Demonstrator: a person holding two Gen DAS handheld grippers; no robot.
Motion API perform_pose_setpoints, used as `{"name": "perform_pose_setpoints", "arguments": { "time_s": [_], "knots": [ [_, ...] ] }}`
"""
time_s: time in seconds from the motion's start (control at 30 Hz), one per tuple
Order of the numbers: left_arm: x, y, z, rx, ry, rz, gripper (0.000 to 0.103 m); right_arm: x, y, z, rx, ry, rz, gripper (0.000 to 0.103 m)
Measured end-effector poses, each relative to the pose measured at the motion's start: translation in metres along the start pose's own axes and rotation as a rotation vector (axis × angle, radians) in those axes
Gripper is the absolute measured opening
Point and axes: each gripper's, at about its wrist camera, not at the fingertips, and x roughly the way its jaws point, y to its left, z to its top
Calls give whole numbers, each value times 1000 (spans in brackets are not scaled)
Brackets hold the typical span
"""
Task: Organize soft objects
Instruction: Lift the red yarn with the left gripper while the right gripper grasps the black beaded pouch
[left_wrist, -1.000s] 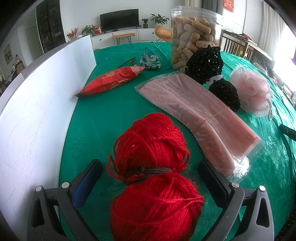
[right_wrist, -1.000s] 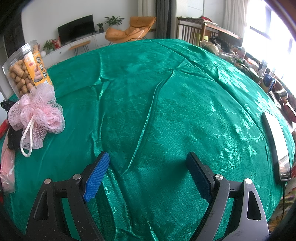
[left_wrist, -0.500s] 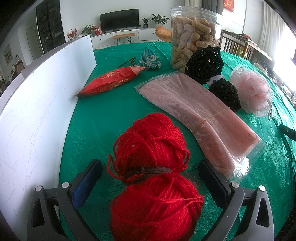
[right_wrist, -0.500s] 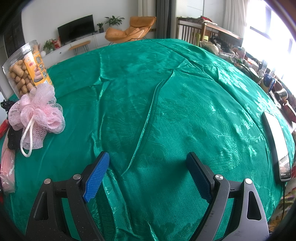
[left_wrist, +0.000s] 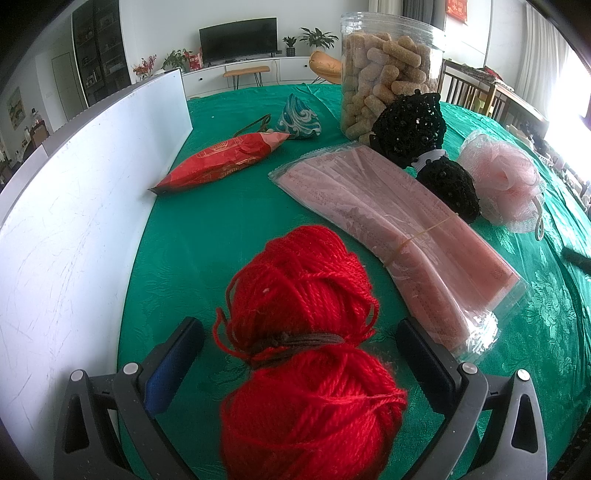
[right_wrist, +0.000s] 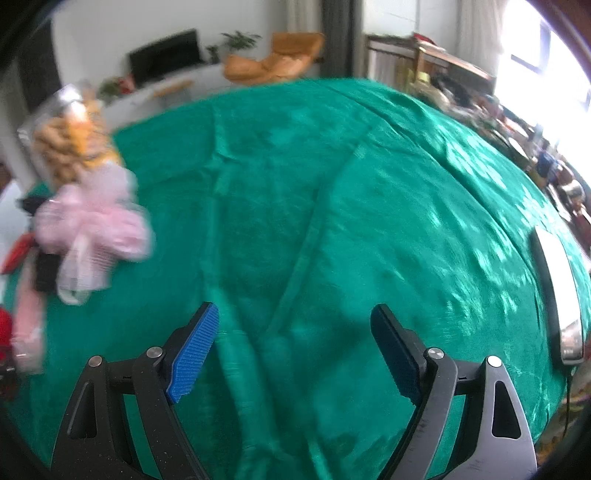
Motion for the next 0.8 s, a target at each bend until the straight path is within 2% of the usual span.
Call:
{"name": "perform_pose_setpoints", "arguments": {
  "time_s": [0.03,0.1,0.2,0.27,0.3,0.37,0.43,0.5,0.53,0.57,0.6,0.63,0.7,0.8],
  "knots": [
    [0,0,0,0,0,0,103,-11,7,3,-13,-39,43,86],
    [1,0,0,-1,0,1,103,-32,30,15,-52,-86,194,86],
    [-2,0,0,-6,0,4,103,-49,82,43,-157,-77,437,86],
    [-2,0,1,-10,1,5,103,-48,125,58,-255,-61,569,86],
    [-2,0,2,-10,6,2,103,-42,141,63,-297,-36,586,86],
    [-2,3,6,-20,45,-16,103,-6,183,71,-404,84,530,84],
    [-7,10,7,-64,64,-68,103,28,202,75,-435,164,487,82],
    [-10,19,7,-108,70,-113,103,58,209,80,-418,254,456,60],
    [-10,21,7,-119,71,-119,96,68,210,82,-404,307,462,35],
    [-11,23,8,-123,66,-121,88,72,208,85,-386,326,466,34],
    [-15,25,9,-116,50,-124,56,68,205,89,-373,321,466,34],
    [-16,26,11,-127,48,-161,45,59,202,93,-363,309,474,33],
    [-24,31,13,-173,24,-200,45,31,191,104,-313,275,528,33],
    [-43,32,14,-191,-28,-240,45,-20,165,121,-213,194,671,33]
  ]
}}
